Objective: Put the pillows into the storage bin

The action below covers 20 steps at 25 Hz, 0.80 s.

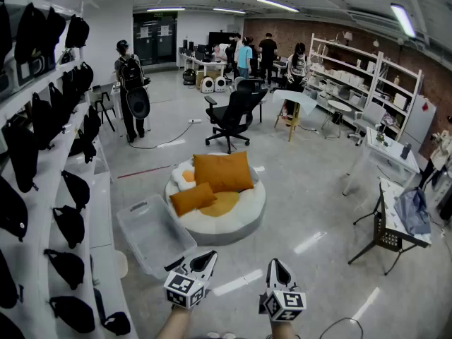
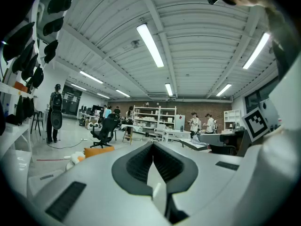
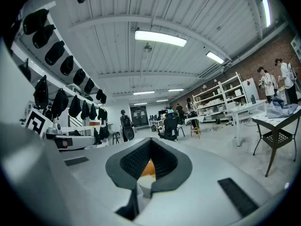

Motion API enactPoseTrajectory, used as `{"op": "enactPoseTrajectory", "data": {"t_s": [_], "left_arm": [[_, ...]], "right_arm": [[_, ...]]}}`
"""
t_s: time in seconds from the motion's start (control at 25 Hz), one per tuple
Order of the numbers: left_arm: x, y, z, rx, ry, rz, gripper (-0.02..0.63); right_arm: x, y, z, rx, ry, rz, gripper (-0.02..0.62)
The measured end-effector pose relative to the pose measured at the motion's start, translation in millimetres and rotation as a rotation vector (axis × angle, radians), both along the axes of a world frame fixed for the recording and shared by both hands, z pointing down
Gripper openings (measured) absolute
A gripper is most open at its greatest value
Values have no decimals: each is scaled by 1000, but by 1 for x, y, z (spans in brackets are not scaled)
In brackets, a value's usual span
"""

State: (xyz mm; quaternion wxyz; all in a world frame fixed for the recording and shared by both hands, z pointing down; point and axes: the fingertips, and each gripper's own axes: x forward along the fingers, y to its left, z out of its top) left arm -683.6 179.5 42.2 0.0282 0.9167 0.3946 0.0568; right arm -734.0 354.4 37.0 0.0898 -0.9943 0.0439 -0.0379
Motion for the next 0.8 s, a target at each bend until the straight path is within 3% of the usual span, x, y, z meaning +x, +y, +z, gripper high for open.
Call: {"op": "enactPoseTrajectory", "data": {"t_s": [0.56,0.8], "left_arm": [[-6,14,6,13,-19,22,21],[-10,17,18,1,-61,46,21]], "right_arm": [[-7,9,0,29,-3,3,2],[-10,10,8,95,-6,-8,2]]}}
